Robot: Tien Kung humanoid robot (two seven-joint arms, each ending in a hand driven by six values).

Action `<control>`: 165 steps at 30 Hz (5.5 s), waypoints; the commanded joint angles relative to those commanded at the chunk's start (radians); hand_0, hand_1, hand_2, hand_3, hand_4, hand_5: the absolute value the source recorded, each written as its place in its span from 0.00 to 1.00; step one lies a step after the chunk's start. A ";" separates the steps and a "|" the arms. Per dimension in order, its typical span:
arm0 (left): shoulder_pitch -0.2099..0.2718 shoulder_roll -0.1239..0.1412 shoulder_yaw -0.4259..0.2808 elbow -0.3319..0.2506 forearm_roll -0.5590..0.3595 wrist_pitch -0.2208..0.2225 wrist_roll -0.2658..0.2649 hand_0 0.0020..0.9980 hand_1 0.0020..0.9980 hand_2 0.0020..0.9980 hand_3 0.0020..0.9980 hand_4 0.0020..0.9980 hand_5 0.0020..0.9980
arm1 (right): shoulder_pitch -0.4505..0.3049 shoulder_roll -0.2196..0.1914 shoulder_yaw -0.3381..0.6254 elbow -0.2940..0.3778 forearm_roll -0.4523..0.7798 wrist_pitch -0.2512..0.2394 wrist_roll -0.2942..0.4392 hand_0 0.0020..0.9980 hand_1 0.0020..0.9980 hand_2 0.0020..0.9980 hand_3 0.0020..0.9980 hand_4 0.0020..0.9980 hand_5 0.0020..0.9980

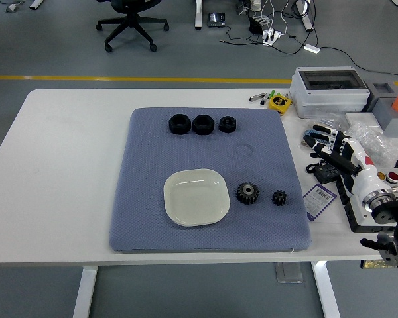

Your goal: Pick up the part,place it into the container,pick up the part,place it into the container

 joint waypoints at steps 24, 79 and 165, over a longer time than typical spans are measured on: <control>-0.011 0.000 0.034 0.000 -0.038 -0.002 -0.007 0.39 0.53 0.57 0.47 1.00 0.79 | 0.154 -0.081 -0.230 -0.036 -0.962 0.195 0.018 0.68 0.72 0.75 0.79 1.00 0.40; -0.012 0.000 0.045 0.000 -0.042 -0.003 -0.005 0.39 0.53 0.57 0.47 1.00 0.79 | 0.237 -0.020 -0.370 -0.268 -1.045 0.173 0.035 0.52 0.56 0.59 0.53 0.87 0.38; -0.001 0.003 0.044 0.000 -0.028 -0.006 -0.003 0.39 0.53 0.56 0.47 1.00 0.79 | 0.342 0.274 -0.390 -0.259 -1.051 0.153 0.079 0.54 0.67 0.83 0.86 1.00 0.49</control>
